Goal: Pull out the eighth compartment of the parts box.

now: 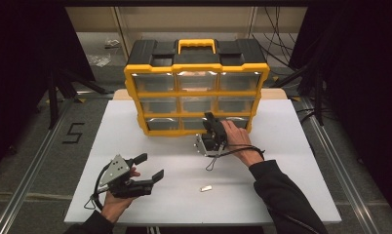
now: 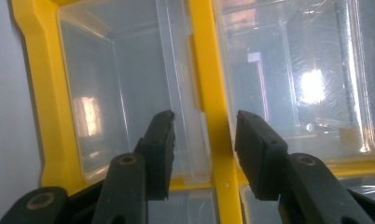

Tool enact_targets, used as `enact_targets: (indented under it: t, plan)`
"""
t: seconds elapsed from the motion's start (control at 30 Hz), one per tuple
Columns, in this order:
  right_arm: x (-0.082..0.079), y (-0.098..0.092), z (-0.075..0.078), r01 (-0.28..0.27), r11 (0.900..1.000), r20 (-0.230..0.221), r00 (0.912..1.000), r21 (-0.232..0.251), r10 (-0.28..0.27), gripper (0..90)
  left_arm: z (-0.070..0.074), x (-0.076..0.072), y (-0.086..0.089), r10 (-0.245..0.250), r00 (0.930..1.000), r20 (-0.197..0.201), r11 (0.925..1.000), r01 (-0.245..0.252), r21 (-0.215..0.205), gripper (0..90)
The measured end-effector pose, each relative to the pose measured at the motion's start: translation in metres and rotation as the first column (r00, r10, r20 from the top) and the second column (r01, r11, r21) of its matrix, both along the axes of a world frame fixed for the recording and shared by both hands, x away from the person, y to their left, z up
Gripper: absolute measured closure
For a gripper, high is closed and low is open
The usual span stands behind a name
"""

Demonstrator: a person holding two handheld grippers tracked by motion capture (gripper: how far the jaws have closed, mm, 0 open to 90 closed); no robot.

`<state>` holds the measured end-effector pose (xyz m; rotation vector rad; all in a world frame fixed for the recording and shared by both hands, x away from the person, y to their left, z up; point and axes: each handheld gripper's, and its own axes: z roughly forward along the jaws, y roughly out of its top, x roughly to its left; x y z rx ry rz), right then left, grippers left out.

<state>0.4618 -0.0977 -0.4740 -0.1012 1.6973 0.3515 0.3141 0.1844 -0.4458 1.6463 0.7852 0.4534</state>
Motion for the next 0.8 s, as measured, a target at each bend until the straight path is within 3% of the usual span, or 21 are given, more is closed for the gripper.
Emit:
enact_targets:
  t: [0.4, 0.8]
  plan:
    - [-0.0027, -0.0001, -0.0019, -0.007, 1.0, 0.034, 0.9994, -0.03, 0.008, 62.8, 0.0002, -0.0003, 0.0, -0.002, 1.0, 0.003, 1.0, 0.002, 0.003, 16.9]
    - [-0.0057, -0.001, -0.0012, -0.02, 0.998, 0.032, 0.9993, -0.054, 0.022, 65.1, 0.0002, -0.0005, -0.0001, -0.001, 1.0, 0.005, 1.0, 0.001, 0.01, 17.0]
